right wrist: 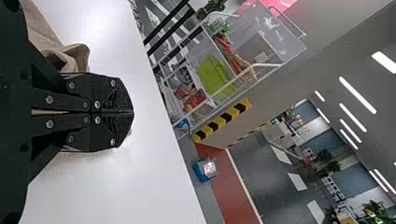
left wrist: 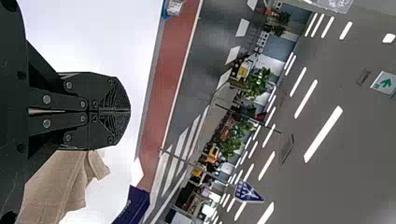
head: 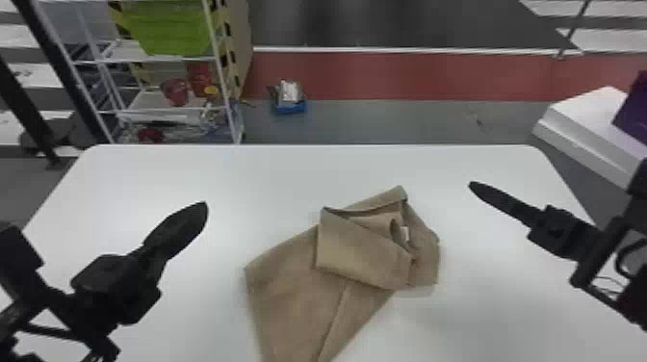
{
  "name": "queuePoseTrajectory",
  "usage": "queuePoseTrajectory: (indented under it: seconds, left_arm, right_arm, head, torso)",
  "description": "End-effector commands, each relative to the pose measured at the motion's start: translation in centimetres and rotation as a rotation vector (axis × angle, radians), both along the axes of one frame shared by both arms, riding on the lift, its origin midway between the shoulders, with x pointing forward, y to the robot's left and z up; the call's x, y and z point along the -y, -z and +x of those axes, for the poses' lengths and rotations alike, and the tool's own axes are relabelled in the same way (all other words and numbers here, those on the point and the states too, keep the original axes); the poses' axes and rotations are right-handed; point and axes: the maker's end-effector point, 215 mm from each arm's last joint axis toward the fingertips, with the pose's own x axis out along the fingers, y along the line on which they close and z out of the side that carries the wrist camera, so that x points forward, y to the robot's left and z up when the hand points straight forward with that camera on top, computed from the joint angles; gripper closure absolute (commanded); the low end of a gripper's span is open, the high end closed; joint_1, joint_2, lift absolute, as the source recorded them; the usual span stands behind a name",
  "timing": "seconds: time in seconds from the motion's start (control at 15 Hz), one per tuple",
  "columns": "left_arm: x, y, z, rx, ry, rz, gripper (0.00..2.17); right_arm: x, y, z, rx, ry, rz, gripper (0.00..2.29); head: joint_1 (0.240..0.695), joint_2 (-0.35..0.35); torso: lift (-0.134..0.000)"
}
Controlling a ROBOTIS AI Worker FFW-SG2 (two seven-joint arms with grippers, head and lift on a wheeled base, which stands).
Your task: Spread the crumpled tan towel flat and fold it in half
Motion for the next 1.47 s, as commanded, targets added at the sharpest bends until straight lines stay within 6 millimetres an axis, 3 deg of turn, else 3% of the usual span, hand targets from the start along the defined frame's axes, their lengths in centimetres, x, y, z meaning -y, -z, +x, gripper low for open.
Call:
queuePoseTrajectory:
  seconds: [0.0, 0.2, 0.33, 0.47, 0.6, 0.67, 0.73, 1.0, 1.4]
  left_arm:
    - [-0.4, 1.2, -0.1, -0.023, -0.011, 0.027, 1.4]
    - [-1.1, 3.0, 0.4, -0.054, -0.026, 0.05, 1.4]
    - [-1.4, 4.5, 0.3, -0.093, -0.025, 0.052, 1.4]
    - [-0.9, 7.6, -0.7, -0.209, -0.007, 0.054, 1.4]
    - [-0.3, 10.9, -2.4, -0.349, 0.021, 0.051, 1.4]
    - [-0.2, 11.7, -3.0, -0.383, 0.029, 0.043, 1.39]
    - [-0.4, 12.3, -3.3, -0.397, 0.034, 0.034, 1.26]
    - [-0.7, 12.8, -3.0, -0.403, 0.042, 0.015, 1.21]
    - [3.0, 13.7, -2.7, -0.445, 0.129, -0.067, 1.21]
  right_arm:
    - [5.3, 0.3, -0.6, 0.027, 0.063, -0.051, 1.19]
    - [10.9, 3.3, -1.6, 0.044, 0.12, -0.131, 0.85]
    - [13.8, 4.3, -3.0, 0.073, 0.147, -0.142, 0.84]
    - [16.8, 4.6, -4.4, 0.114, 0.192, -0.158, 0.84]
    - [18.5, 4.7, -5.5, 0.126, 0.225, -0.173, 0.73]
    - [19.1, 4.6, -5.8, 0.131, 0.241, -0.168, 0.4]
    - [19.5, 4.6, -6.1, 0.129, 0.25, -0.167, 0.29]
    - [19.3, 4.1, -6.2, 0.138, 0.253, -0.171, 0.26]
    - [18.9, 3.9, -6.4, 0.141, 0.253, -0.178, 0.26]
  head:
    - [0.695, -0.046]
    - [0.695, -0.097]
    - [0.695, -0.135]
    - [0.695, -0.184]
    - [0.695, -0.22]
    - [0.695, -0.238]
    - [0.695, -0.272]
    - [0.695, -0.302]
    - [0.695, -0.315]
  torso:
    - [-0.124]
    - [-0.124]
    - [-0.124]
    - [-0.124]
    - [-0.124]
    - [-0.124]
    - [-0.124]
    - [-0.124]
    - [-0.124]
